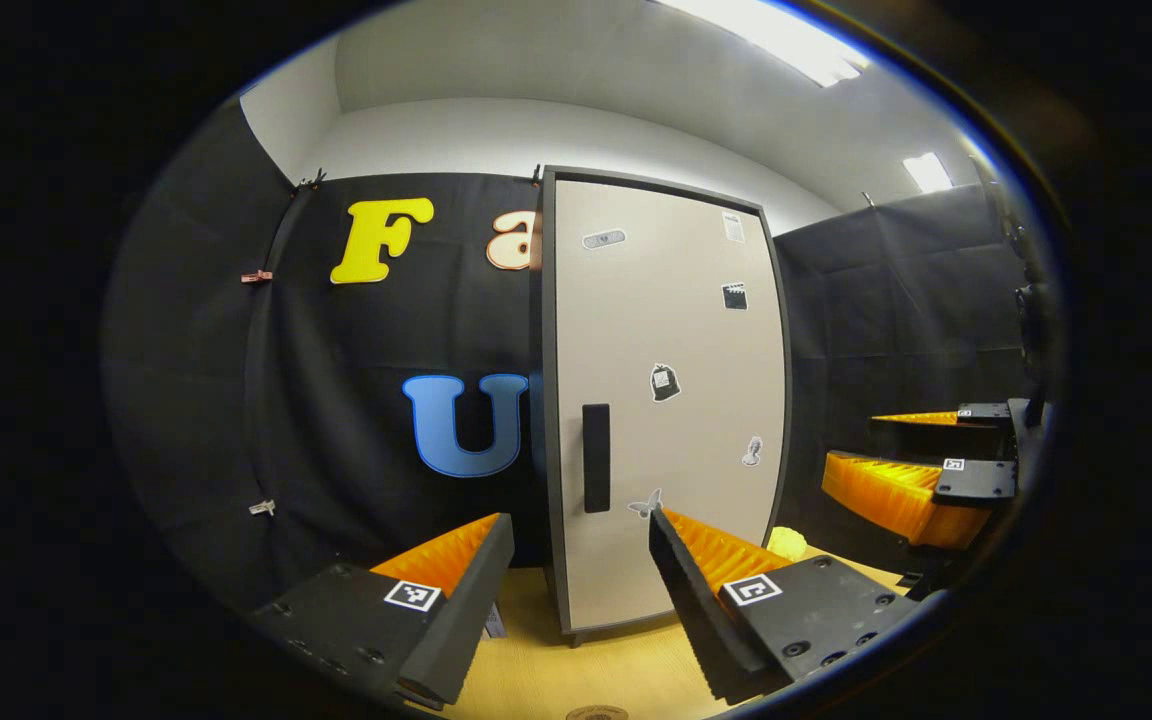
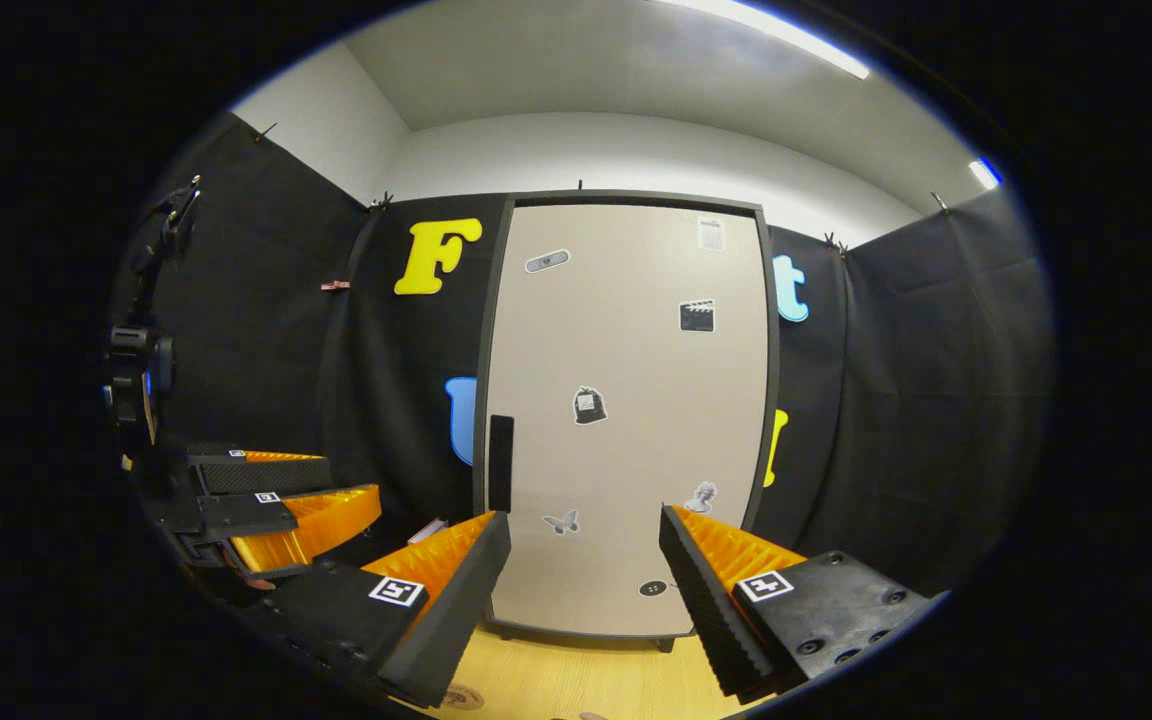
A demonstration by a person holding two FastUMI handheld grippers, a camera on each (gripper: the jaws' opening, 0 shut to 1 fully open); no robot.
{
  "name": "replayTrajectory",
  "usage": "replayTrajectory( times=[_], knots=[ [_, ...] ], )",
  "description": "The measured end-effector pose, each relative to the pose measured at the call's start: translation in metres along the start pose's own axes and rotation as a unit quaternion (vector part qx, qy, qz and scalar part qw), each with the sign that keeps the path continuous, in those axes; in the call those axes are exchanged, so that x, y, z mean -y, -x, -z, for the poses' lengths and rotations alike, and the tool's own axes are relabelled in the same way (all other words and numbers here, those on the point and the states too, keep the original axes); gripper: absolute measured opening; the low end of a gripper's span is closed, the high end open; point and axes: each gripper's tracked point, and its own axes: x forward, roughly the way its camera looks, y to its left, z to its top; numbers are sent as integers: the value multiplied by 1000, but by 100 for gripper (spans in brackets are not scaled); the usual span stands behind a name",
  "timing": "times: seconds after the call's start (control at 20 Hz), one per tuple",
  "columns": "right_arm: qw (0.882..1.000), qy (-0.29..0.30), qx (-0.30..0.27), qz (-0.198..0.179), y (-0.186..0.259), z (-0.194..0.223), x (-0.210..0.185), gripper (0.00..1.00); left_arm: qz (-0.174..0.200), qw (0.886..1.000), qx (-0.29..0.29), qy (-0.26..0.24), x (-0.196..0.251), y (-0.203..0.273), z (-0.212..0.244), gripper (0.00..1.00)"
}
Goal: Open the cabinet door with the right hand, grasp the bottle in the cabinet with the left hand and place it on the coaster, then close the cabinet door with the right hand.
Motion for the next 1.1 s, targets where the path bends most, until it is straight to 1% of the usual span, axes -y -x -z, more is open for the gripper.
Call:
replayTrajectory(
  times=[0.25, 0.35, 0.5, 0.7, 0.9, 1.1],
  knots=[
    [1000, -13, -4, -12, -18, 4, -20, 97, -13, 1000, 2, -5, -17, 7, 3, 87],
    [1000, -22, -5, -16, -28, 5, -28, 97, -11, 1000, 3, -6, -21, 10, 3, 87],
    [999, -30, -5, -20, -49, 6, -41, 97, -14, 1000, 4, -9, -31, 14, 6, 87],
    [999, -32, -13, -28, -81, 16, -63, 98, -10, 1000, 0, 6, -42, 13, 14, 87],
    [999, -31, -16, -15, -118, 24, -78, 98, -3, 1000, -3, 16, -52, 6, 21, 87],
    [999, -34, -40, -9, -158, 44, -90, 98, 6, 999, -15, 31, -59, 1, 34, 88]
  ],
)
